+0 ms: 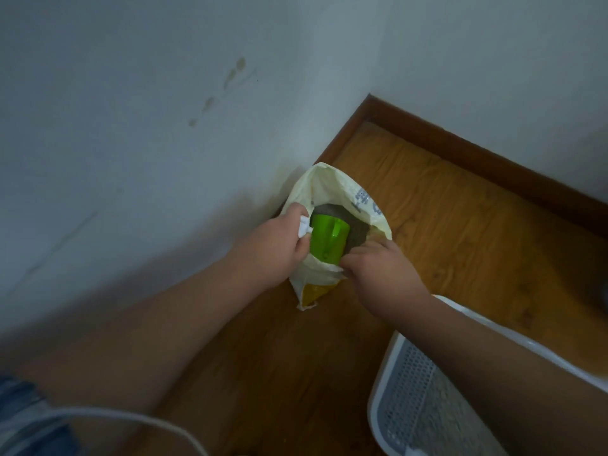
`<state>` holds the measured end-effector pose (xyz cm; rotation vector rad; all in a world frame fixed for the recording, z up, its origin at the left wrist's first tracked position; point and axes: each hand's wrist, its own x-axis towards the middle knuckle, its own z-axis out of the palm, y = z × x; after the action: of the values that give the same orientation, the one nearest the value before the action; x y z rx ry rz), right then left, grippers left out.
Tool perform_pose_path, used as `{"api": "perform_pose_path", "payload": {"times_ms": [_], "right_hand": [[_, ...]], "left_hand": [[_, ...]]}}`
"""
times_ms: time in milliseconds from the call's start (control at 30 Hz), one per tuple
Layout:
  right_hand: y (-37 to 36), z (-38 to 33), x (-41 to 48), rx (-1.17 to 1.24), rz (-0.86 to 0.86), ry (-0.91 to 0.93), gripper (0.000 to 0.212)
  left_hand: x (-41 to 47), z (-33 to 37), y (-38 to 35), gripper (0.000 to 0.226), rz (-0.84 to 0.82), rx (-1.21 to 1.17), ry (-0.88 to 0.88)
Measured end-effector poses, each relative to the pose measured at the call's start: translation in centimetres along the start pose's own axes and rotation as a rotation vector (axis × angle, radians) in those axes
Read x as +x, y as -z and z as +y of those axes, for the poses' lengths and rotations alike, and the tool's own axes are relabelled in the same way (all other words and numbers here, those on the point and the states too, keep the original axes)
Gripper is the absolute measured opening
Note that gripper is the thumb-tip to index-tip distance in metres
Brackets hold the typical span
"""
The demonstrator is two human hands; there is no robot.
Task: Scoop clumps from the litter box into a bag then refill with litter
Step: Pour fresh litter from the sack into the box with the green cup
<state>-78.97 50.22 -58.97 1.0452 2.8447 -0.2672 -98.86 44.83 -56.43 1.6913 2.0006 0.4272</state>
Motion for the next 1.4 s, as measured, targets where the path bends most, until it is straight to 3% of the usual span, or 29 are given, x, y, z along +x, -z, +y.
{"api": "perform_pose_path", "payload": {"times_ms": [267, 367, 467, 567, 667, 833, 933, 1033, 1167, 1200, 1300, 1400], "right_hand": [[-0.8, -1.4, -4.0, -0.045, -0.054, 0.067, 0.018], [-0.3, -2.3, -5.1, -0.046, -0.122, 0.087, 0.012], [0.6, -2.9, -5.2, -0.046, -0.219, 0.080, 0.020], [1.9, -3.9, -4.5, 0.077, -0.266, -0.009, 0.034], [3.7, -4.8, -2.7, 0.405, -0.234, -0.246, 0.049], [2.9, -5.5, 1.2, 0.605, -0.329, -0.565, 0.028], [3.2, -6.3, 2.3, 0.341, -0.531, -0.439, 0.027], [2.5, -6.2, 3.4, 0.139, -0.563, -0.306, 0.027], [0.4, -5.5, 4.6, 0.531, -0.511, -0.665, 0.032], [-0.1, -5.2, 4.9, 0.549, -0.514, -0.681, 0.033], [0.7, -5.6, 4.8, 0.275, -0.640, -0.536, 0.026], [1.8, -6.8, 4.0, 0.183, -0.604, -0.447, 0.019]], "left_hand": [[-5.2, 0.2, -0.7, 0.021, -0.069, -0.015, -0.007], [-6.4, 0.4, -1.1, 0.018, -0.039, -0.016, -0.021], [-6.9, 0.3, -1.3, 0.020, 0.006, -0.038, 0.000], [-7.1, -0.1, -1.2, 0.023, 0.008, -0.051, 0.006], [-7.2, -0.7, -0.9, 0.022, -0.002, -0.080, 0.014], [-7.8, -0.9, -1.3, 0.021, -0.026, -0.084, 0.010], [-8.2, -0.9, -1.6, 0.020, -0.042, -0.103, -0.001], [-8.3, -1.1, -1.6, 0.020, -0.045, -0.123, -0.007], [-8.3, -0.8, -1.5, 0.021, -0.050, -0.119, -0.013], [-8.3, -0.8, -1.5, 0.021, -0.048, -0.124, -0.015], [-8.2, -0.8, -1.5, 0.021, -0.050, -0.124, -0.020], [-8.3, -0.9, -1.5, 0.023, -0.028, -0.117, -0.020]]}}
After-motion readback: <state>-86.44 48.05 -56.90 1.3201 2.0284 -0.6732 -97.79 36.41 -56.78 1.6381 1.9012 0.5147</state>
